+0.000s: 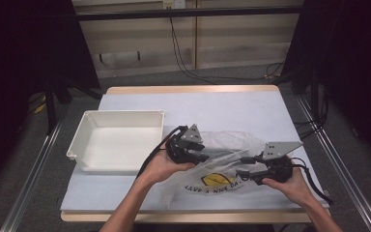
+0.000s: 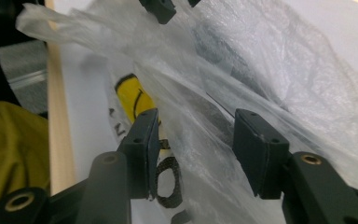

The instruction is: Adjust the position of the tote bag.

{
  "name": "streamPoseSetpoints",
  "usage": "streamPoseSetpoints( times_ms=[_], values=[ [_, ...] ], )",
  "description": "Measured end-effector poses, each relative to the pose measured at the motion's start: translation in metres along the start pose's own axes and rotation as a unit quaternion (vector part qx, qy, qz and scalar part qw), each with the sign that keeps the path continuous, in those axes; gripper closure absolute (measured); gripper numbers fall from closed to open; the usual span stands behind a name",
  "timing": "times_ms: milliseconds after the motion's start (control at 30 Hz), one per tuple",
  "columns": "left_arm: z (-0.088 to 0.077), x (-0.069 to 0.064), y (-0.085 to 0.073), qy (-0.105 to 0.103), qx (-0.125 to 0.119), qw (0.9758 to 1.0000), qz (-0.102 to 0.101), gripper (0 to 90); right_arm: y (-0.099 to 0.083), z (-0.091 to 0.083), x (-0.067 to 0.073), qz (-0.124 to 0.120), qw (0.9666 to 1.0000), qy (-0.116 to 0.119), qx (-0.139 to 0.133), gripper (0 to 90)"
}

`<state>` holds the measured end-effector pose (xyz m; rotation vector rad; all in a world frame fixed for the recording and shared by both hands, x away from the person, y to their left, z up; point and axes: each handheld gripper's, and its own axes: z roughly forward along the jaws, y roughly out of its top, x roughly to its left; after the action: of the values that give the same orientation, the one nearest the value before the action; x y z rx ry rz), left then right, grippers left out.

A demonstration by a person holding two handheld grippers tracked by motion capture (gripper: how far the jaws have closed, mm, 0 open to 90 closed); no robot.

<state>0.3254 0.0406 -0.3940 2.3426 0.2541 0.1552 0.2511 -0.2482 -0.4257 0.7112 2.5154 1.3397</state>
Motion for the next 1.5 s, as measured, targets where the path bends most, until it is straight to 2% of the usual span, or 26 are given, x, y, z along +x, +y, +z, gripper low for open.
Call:
streamPoseSetpoints(
  times_ms=[67,133,267,367,467,567,600,700,767,800,833,933,1033,1067,1100,1200,1267,1400,1500],
  values=[
    [0.008,0.005,-0.001,-0.004,0.004,1.0,-0.008,56.0,-0.001,0.006,0.0,-0.001,1.0,0.004,0.007,50.6],
    [0.012,0.005,-0.001,-0.007,0.004,0.9999,-0.008,53.2,-0.002,0.012,0.0,-0.003,0.9999,-0.002,0.016,50.0],
    [0.019,0.005,-0.002,-0.008,0.018,0.9998,0.0,48.1,-0.005,0.019,0.0,-0.003,0.9997,0.001,0.024,51.0],
    [0.025,0.006,-0.003,-0.012,0.026,0.9996,0.0,46.5,-0.007,0.024,0.002,-0.007,0.9993,0.008,0.035,57.8],
    [0.03,0.005,-0.004,-0.011,0.04,0.9991,0.004,47.8,-0.01,0.028,0.003,-0.009,0.9988,0.006,0.047,64.6],
    [0.033,0.007,-0.004,-0.009,0.042,0.9991,0.006,56.6,-0.012,0.031,0.004,-0.004,0.9984,0.009,0.056,71.2],
    [0.032,0.008,-0.004,-0.01,0.038,0.9992,0.0,60.3,-0.013,0.032,0.003,-0.006,0.9982,0.008,0.059,73.8],
    [0.031,0.014,-0.004,-0.03,0.035,0.9989,-0.012,76.2,-0.016,0.034,0.004,-0.005,0.9976,0.013,0.067,79.8],
    [0.029,0.018,-0.005,-0.045,0.026,0.9983,-0.027,87.2,-0.019,0.035,0.005,-0.005,0.9974,0.016,0.07,84.0],
    [0.027,0.022,-0.004,-0.042,0.025,0.9984,-0.026,89.8,-0.019,0.035,0.005,-0.004,0.9973,0.019,0.071,85.9],
    [0.026,0.023,-0.002,-0.038,0.019,0.9986,-0.032,90.0,-0.019,0.034,0.006,-0.007,0.9972,0.021,0.071,87.0],
    [0.025,0.029,0.004,-0.027,0.023,0.9985,-0.041,90.0,-0.02,0.034,0.007,-0.009,0.9968,0.027,0.074,89.2],
    [0.024,0.035,0.011,-0.014,0.03,0.9989,-0.032,90.0,-0.022,0.035,0.009,-0.01,0.9963,0.033,0.079,89.8],
    [0.024,0.036,0.014,-0.011,0.027,0.9989,-0.038,90.0,-0.023,0.035,0.01,-0.009,0.9962,0.033,0.08,90.0],
    [0.025,0.037,0.016,-0.008,0.028,0.999,-0.034,90.0,-0.024,0.036,0.01,-0.009,0.9961,0.035,0.081,90.0],
    [0.027,0.041,0.018,-0.003,0.036,0.9986,-0.039,90.0,-0.026,0.037,0.012,-0.01,0.9957,0.04,0.083,90.0],
    [0.033,0.05,0.017,-0.002,0.041,0.9978,-0.053,90.0,-0.029,0.039,0.012,-0.009,0.9955,0.041,0.085,90.0],
    [0.044,0.059,0.015,0.007,0.043,0.9961,-0.076,90.0,-0.033,0.041,0.012,-0.005,0.995,0.045,0.089,90.0],
    [0.051,0.066,0.014,0.009,0.051,0.9952,-0.083,90.0,-0.035,0.042,0.013,-0.006,0.9947,0.047,0.091,90.0]
  ],
)
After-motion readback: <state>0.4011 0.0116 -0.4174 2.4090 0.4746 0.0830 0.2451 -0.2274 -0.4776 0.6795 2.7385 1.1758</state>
